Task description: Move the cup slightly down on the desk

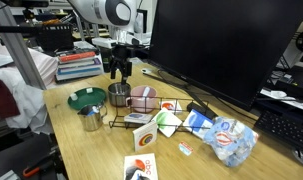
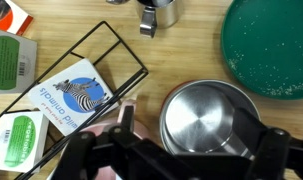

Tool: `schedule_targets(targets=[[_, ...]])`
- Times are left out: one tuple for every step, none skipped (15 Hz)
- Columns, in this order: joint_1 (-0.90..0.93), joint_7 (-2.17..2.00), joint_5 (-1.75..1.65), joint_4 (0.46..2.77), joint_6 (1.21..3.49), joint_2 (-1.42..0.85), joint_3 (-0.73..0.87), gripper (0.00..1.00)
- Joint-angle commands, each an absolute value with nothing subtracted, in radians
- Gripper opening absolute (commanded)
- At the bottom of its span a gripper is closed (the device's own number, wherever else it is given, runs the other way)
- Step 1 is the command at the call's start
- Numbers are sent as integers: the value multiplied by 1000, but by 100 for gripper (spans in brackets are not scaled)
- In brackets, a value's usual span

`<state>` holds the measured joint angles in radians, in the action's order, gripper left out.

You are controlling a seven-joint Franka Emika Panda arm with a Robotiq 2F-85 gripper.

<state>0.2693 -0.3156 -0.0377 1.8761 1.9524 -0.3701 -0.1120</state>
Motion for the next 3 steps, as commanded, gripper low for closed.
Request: schedule_targets(targets=[[264, -317, -40, 1872, 1949, -373, -118, 100], [264, -317, -40, 1872, 1949, -373, -118, 100], [264, -317, -40, 1871, 1949, -373, -118, 100]])
